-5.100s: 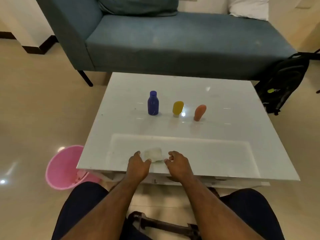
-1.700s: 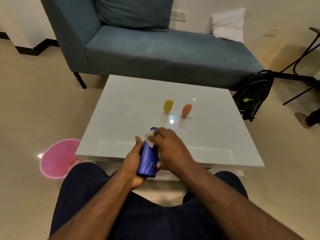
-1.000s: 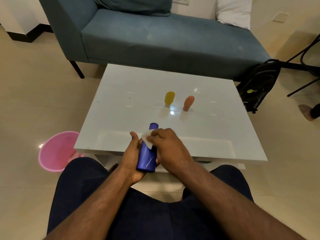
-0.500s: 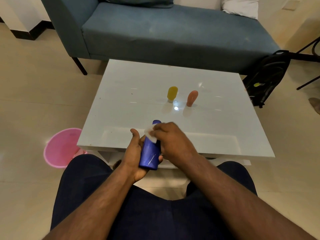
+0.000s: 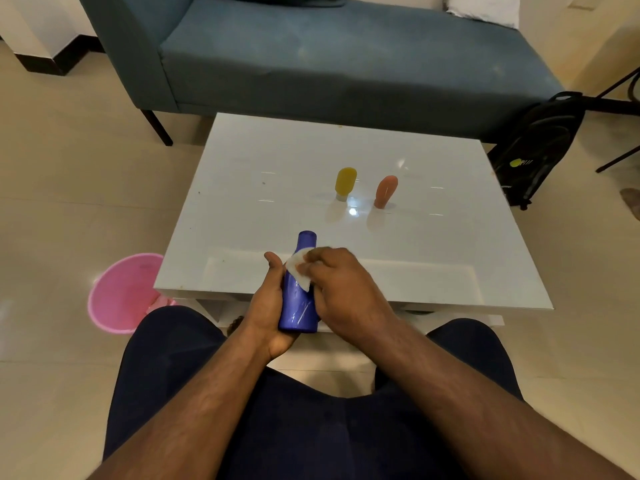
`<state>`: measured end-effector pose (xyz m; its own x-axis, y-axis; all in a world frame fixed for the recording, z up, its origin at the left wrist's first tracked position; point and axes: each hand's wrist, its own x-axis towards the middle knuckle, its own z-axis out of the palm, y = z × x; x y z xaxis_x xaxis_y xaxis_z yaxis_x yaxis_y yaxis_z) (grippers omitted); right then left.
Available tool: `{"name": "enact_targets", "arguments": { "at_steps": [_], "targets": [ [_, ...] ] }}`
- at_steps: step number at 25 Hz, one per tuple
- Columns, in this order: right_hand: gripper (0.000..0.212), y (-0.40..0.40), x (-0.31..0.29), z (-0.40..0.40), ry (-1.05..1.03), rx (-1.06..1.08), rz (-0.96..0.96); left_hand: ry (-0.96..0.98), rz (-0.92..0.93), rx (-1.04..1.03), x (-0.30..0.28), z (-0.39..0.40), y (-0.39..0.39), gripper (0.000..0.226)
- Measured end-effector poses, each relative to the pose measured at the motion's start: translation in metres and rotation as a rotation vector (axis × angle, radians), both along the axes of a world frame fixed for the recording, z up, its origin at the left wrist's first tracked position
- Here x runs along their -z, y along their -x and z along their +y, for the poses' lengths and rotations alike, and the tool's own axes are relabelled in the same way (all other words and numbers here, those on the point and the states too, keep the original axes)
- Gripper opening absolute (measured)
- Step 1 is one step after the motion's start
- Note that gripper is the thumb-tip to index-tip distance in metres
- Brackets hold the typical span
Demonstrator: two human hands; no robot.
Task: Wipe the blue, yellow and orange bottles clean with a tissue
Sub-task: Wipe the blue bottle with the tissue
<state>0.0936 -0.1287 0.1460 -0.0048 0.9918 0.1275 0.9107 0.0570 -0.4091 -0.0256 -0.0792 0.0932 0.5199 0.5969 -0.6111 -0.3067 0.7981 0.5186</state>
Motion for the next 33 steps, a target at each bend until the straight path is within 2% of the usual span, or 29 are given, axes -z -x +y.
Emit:
{"name": "enact_targets", "arguments": {
  "at_steps": [2,6,10,14,18,19,22,24,26,27,30,33],
  "targets": [
    [0.034,0.003,0.002,-0.011,0.014,-0.046,0.021,0.001,-0.003,-0.006,0.001,0.002,0.001,0.07],
    [0.035,-0.006,-0.004,0.002,0.005,0.143,0.149,0.016,-0.03,-0.013,0.001,0.002,-0.001,0.07],
    [0.029,0.011,-0.003,-0.01,0.019,0.003,0.063,0.049,-0.077,-0.036,0.002,0.004,0.002,0.071],
    [0.024,0.0,-0.001,0.01,-0.001,0.121,0.08,0.035,-0.059,-0.015,0.003,0.002,-0.001,0.068],
    [0.03,0.02,0.006,-0.007,0.025,-0.102,-0.037,0.065,-0.126,-0.013,0.002,0.002,0.002,0.078],
    [0.029,0.016,0.006,-0.005,0.025,-0.105,-0.02,0.059,-0.128,-0.01,0.002,0.002,0.001,0.078],
    [0.024,0.006,0.004,0.013,0.01,0.075,0.07,0.048,-0.098,-0.012,0.003,0.002,-0.001,0.077],
    [0.023,0.021,0.004,0.012,0.028,0.016,-0.019,0.056,-0.118,-0.034,0.004,0.002,0.0,0.079],
    [0.025,0.033,0.007,-0.002,0.041,-0.134,-0.088,0.059,-0.163,-0.049,0.005,0.005,0.003,0.079],
    [0.026,0.03,0.008,-0.004,0.052,-0.142,-0.058,0.057,-0.179,-0.055,0.006,0.005,0.004,0.079],
    [0.024,0.015,0.007,0.007,-0.004,0.053,0.097,0.064,-0.176,-0.046,0.007,0.005,0.003,0.082],
    [0.025,0.035,0.005,-0.001,0.035,-0.039,-0.008,0.046,-0.191,-0.062,0.009,0.007,0.004,0.081]
  ]
}}
